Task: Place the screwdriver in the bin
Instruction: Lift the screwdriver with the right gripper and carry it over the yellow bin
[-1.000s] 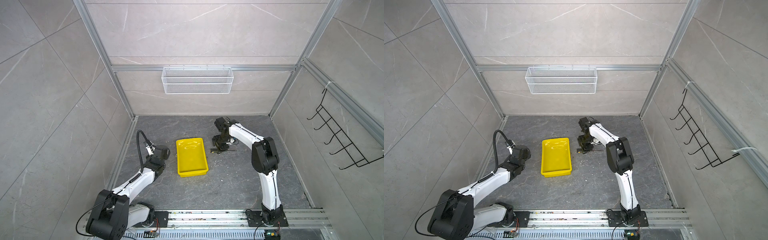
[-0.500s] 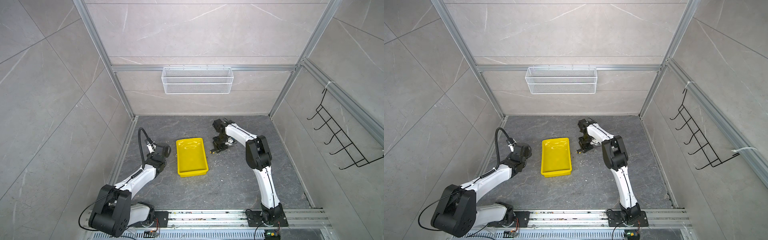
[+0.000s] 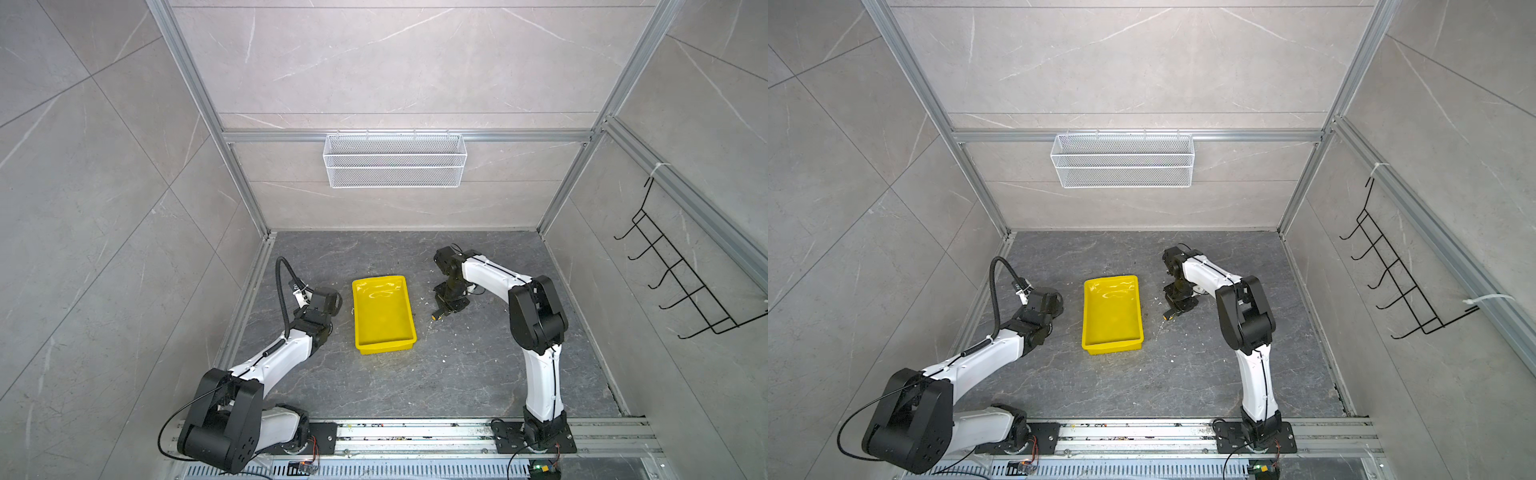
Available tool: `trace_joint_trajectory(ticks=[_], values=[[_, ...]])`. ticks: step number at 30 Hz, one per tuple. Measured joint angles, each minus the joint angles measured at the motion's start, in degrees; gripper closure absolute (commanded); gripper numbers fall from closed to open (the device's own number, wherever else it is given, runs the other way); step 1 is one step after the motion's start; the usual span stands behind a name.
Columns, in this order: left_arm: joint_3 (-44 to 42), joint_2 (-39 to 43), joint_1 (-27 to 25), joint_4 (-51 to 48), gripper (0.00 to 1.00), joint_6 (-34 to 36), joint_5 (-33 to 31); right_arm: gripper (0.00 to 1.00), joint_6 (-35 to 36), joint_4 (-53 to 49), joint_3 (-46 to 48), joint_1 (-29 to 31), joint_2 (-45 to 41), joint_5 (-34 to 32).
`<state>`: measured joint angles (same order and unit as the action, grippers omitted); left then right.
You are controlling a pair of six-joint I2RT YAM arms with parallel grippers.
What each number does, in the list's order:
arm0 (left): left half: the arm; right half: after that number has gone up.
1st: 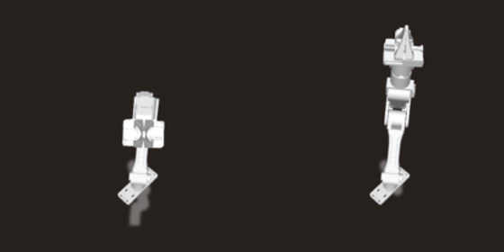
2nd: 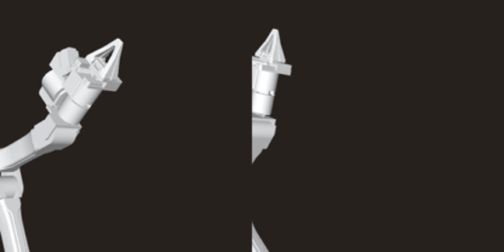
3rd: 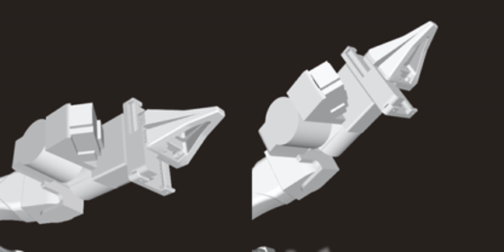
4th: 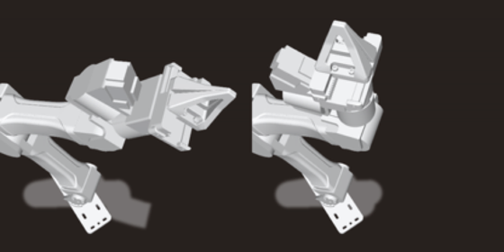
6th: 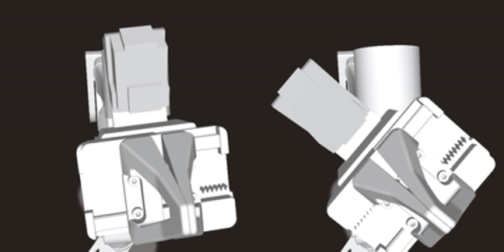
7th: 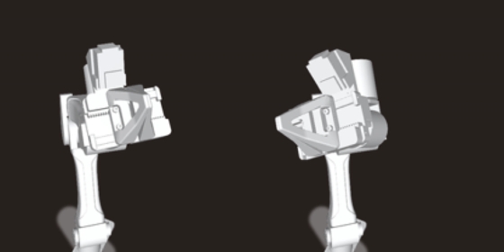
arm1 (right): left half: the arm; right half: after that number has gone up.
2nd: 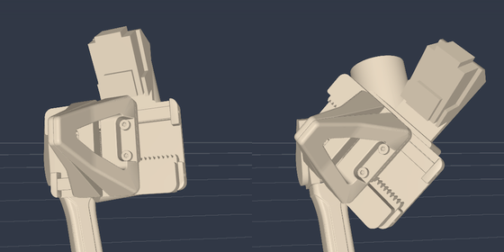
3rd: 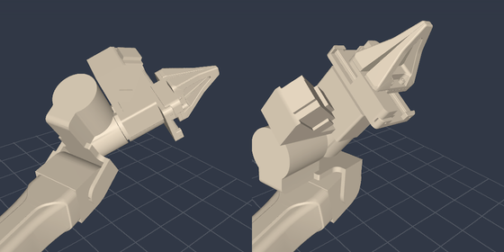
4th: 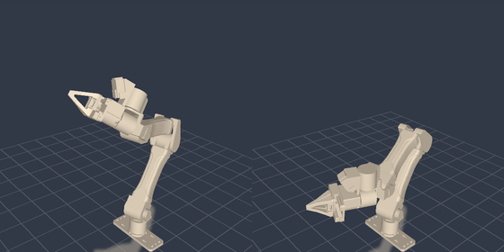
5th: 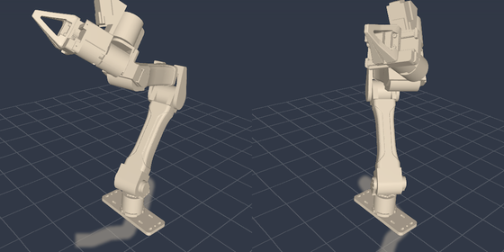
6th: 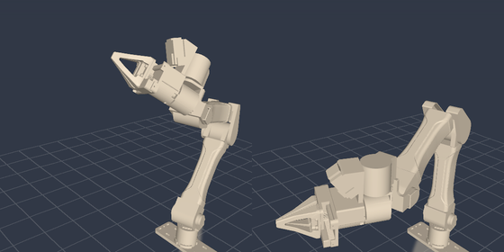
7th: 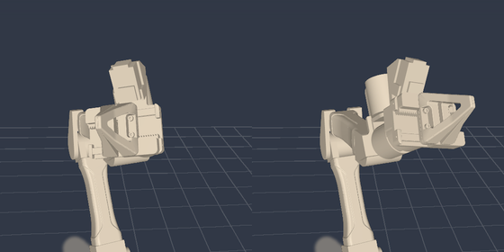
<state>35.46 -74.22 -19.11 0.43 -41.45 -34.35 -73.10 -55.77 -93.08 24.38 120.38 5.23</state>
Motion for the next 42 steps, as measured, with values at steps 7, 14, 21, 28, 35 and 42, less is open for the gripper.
trace_joint_trajectory(ticks=[7,14,21,28,35,42], values=[[4.7,-4.5,0.0,-2.1,0.37,1.9,0.1,0.83,18.6,-2.2,1.3,0.0,-7.4,-11.3],[1.6,-3.0,0.0,0.5,0.36,1.1,2.4,0.84,28.2,-4.6,-4.2,4.7,-14.3,-22.0],[1.1,-3.0,0.0,2.0,0.36,1.0,7.3,0.84,28.9,-4.4,-14.6,15.8,-12.4,-25.4],[1.1,-3.0,0.0,2.8,0.36,0.9,10.0,0.84,27.8,-2.1,-17.7,22.6,-5.5,-22.6],[1.2,-3.2,0.0,2.7,0.36,0.9,11.0,0.84,25.9,2.3,-16.5,27.3,-0.9,-18.4],[1.2,-4.6,0.0,2.7,0.36,0.9,11.1,0.84,23.3,7.6,-9.8,30.1,0.9,-13.9]])
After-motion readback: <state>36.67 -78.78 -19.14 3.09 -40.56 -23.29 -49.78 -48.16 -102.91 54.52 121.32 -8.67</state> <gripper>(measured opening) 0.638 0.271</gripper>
